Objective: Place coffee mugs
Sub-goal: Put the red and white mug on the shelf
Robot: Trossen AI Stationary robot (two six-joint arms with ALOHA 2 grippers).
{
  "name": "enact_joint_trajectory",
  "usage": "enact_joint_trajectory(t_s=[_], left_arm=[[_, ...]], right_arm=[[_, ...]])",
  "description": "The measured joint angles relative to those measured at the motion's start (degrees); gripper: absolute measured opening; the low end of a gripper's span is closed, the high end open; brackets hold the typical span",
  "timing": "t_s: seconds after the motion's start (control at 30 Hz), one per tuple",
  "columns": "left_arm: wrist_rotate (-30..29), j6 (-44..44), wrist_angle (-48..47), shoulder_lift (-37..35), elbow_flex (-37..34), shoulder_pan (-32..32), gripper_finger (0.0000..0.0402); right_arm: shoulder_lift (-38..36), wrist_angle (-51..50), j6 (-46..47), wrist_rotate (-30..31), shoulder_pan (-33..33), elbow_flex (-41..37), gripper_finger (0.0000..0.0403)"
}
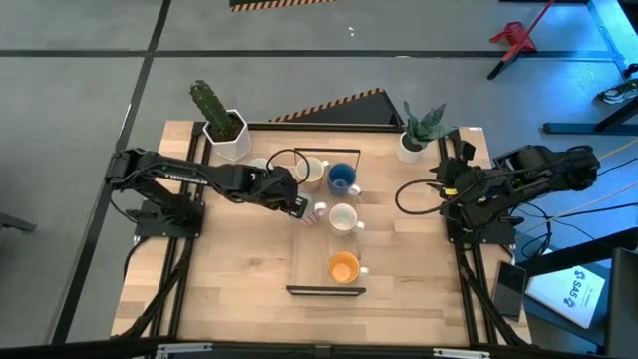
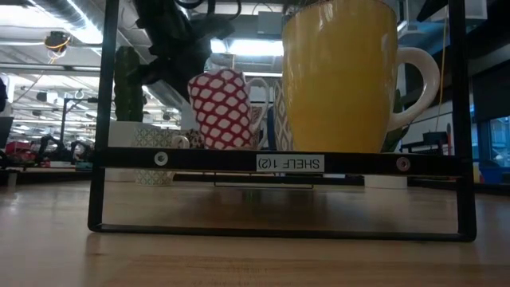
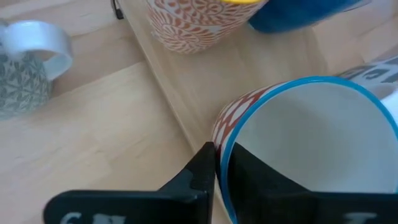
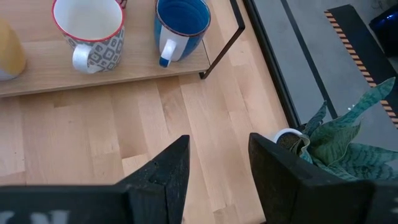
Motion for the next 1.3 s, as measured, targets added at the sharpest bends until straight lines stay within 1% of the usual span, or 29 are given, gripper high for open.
enact_joint_trajectory(t_s=[0.3, 0.57, 0.8, 0.93, 1.07, 1.2, 1.3], left_arm=[[0.31, 0.82, 0.39, 0.0, 0.0, -0.01, 0.0041], [0.12, 2.15, 3.64, 0.0, 0.0, -0.02, 0.0043], [0.07, 2.57, 3.69, 0.0, 0.0, -0.02, 0.0043], [0.94, 4.28, 3.71, 0.0, 0.0, 0.0, 0.0045], [1.71, 5.35, 4.37, 0.0, 0.0, -0.02, 0.0069], [0.68, 5.31, 4.77, -0.11, 0.02, 0.0, 0.0103], [0.47, 5.33, 5.64, -0.11, 0.02, 0.0, 0.0118]], right_arm=[[-0.01, 0.0, -0.04, 0.02, 0.0, 0.0, 0.015], [0.0, 0.0, -0.17, 0.0, -0.01, 0.02, 0.015], [0.0, 0.0, -0.19, 0.0, 0.0, 0.0, 0.015], [0.0, 0.0, -0.2, 0.0, 0.0, 0.0, 0.015], [0.0, 0.0, -1.01, 0.0, -0.01, 0.0, 0.015], [0.0, 0.0, -1.33, 0.0, 0.01, 0.0, 0.015], [-0.01, 0.0, -1.33, 0.0, 0.01, 0.0, 0.015]])
